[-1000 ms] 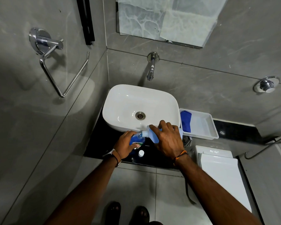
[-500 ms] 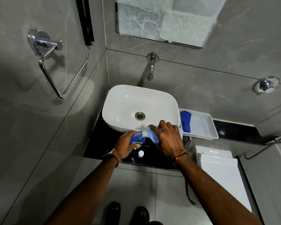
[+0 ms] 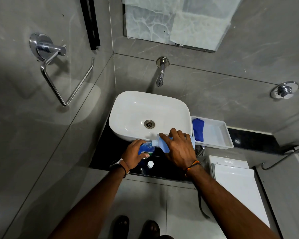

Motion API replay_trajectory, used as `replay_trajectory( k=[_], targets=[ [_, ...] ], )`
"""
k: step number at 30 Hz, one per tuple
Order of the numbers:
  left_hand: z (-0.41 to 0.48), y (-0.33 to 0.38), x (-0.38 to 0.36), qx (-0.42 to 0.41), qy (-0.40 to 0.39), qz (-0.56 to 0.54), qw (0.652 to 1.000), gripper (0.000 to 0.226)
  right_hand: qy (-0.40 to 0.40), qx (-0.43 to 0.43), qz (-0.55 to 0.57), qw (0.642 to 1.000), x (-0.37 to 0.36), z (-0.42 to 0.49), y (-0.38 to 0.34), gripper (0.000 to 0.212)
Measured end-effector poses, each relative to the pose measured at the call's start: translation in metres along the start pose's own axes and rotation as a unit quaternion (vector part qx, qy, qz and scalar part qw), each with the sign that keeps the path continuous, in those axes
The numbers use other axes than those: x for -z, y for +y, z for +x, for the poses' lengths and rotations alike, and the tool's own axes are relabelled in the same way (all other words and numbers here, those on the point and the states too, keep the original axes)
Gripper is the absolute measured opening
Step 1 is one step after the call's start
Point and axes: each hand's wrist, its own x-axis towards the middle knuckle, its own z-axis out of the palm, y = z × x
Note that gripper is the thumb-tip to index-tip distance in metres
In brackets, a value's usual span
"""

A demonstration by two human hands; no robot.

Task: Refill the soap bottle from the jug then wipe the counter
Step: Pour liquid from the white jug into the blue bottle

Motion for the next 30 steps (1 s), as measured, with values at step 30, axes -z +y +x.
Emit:
replay_trajectory(
  k=[30],
  targets=[
    [0.0034,0.0033,-0.0023,-0.011,-0.006,0.006,1.000,0.047,-0.003,0.000,-0.008,1.000,0.0008,-0.0003,0.0040,0.067]
  ],
)
